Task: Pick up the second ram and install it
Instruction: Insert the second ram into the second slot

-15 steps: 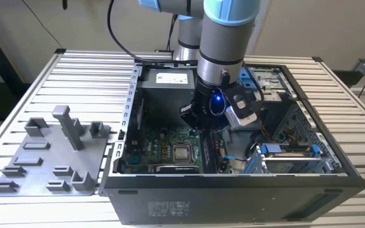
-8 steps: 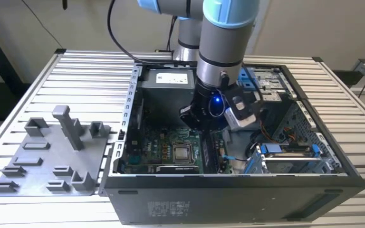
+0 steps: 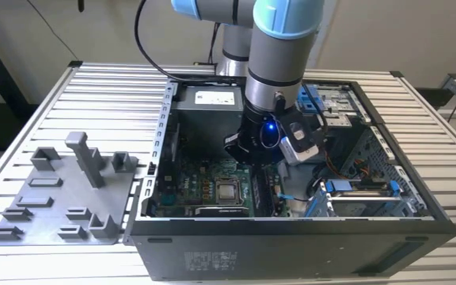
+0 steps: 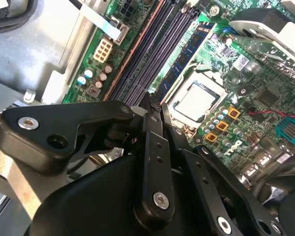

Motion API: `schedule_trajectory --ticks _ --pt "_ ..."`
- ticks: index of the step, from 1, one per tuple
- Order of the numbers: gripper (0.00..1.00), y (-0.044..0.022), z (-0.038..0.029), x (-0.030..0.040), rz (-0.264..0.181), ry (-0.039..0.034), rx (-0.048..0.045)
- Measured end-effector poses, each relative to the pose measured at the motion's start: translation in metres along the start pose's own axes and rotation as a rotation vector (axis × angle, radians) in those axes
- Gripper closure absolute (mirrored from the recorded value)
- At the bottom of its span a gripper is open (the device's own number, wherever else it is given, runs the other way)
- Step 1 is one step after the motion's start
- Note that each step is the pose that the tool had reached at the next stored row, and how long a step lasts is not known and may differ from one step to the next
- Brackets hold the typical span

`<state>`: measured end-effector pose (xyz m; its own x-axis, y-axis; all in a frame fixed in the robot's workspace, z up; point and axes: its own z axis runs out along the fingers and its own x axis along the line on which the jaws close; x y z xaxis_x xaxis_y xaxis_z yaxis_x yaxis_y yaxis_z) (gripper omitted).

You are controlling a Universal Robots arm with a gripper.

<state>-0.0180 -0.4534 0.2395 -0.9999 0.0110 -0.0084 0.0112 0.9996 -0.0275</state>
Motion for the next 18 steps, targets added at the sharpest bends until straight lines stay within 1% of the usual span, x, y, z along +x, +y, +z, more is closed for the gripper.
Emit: schedule_trajectory --ticks 4,15,18 --pt "0.86 0.0 0.0005 0.0 0.0 0.0 -0.0004" --pt "0.86 0.0002 0.0058 0.0014 0.0 0.0003 -0.0014" --pt "0.86 0.0001 0.0062 0.0018 0.0 0.0005 -0.0018"
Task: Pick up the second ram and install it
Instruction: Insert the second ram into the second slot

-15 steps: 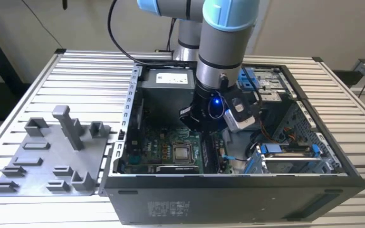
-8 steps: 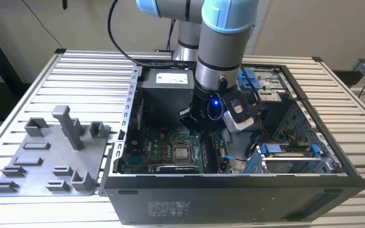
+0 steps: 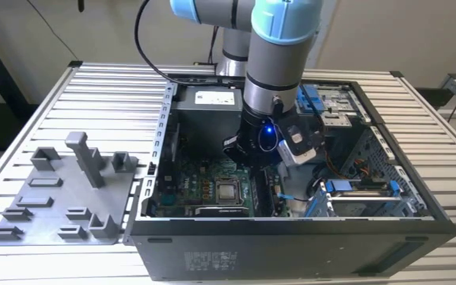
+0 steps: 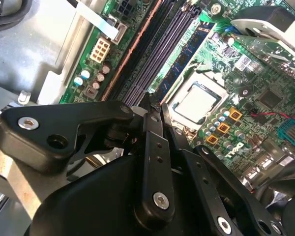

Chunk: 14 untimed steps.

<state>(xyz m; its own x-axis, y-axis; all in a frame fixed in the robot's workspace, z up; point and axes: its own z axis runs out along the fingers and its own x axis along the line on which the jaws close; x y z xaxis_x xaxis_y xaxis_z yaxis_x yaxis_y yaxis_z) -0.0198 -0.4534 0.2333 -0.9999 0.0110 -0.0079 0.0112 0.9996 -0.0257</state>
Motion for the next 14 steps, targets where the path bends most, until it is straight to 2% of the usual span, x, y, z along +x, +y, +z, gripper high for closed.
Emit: schedule_trajectory --ticks 14 --pt "0.86 0.0007 0.0023 0.0027 0.0 0.0004 -0.0005"
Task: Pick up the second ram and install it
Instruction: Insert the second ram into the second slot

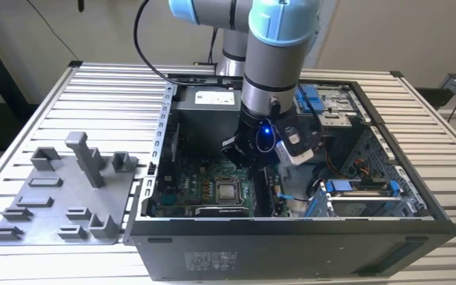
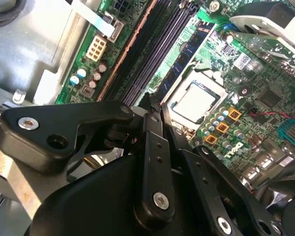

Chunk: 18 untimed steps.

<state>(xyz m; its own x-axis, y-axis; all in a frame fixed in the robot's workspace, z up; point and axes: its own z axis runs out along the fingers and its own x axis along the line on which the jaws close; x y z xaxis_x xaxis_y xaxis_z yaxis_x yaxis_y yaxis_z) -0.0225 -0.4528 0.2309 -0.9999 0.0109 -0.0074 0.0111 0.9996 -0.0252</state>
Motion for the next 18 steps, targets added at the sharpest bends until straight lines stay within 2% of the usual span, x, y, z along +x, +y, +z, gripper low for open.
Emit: schedule_trajectory --ticks 5,8,12,18 --pt "0.86 0.0004 0.0002 -0.0023 0.0 0.0001 -0.0001" --pt "0.86 0.0005 0.0003 -0.0079 0.0 0.0018 -0.0002" --pt "0.86 0.0006 0.0003 -0.017 0.0 0.008 0.0" --pt "0.86 0.0006 0.0003 -0.0182 0.0 0.0083 -0.0001"
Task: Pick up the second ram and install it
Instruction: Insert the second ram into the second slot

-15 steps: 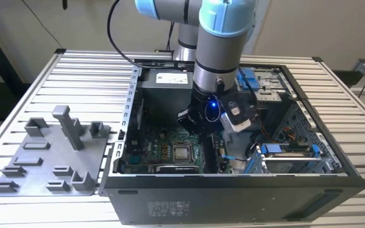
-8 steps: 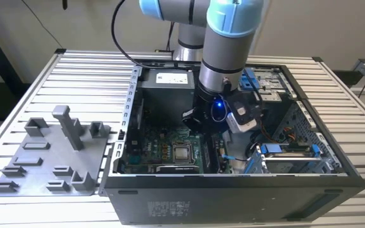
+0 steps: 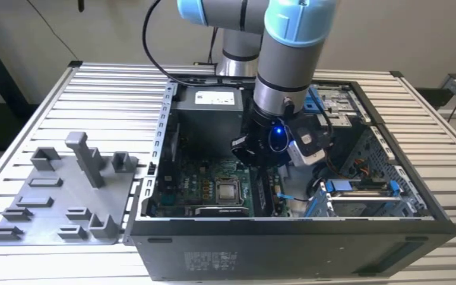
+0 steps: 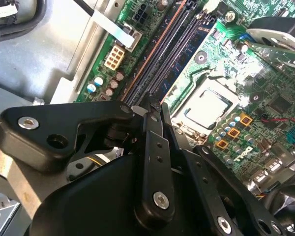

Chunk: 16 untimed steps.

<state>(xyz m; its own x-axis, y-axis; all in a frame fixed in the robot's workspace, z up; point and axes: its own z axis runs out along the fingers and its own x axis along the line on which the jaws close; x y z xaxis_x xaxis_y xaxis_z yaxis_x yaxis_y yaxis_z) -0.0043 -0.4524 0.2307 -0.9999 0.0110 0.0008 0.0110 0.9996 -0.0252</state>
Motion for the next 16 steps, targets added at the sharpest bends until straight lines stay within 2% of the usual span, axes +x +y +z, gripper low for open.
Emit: schedule_trajectory --ticks 8,16 --pt "0.86 -0.0002 0.0002 -0.0001 0.003 0.0017 0.0" --pt "0.86 -0.0039 0.0015 -0.0005 0.026 0.0044 0.0"
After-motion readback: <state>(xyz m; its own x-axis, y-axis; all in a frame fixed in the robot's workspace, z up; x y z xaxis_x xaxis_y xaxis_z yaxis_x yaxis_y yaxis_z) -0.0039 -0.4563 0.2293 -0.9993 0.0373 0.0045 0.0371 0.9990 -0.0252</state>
